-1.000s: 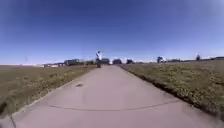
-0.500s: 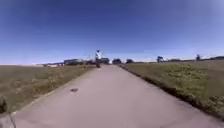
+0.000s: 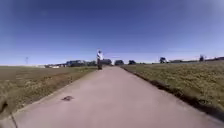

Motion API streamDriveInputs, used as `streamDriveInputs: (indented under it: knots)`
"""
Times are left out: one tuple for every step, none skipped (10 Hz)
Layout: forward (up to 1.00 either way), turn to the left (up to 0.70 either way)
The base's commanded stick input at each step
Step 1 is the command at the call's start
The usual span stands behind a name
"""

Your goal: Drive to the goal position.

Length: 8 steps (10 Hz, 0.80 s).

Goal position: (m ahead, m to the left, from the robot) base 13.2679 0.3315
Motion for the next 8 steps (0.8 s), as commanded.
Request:
streamDriveInputs:
  knots:
    - [1.0,0.0]
    - [1.0,0.0]
    - [1.0,0.0]
    - [1.0,0.0]
    - [1.0,0.0]
    - [1.0,0.0]
    - [1.0,0.0]
    - [1.0,0.0]
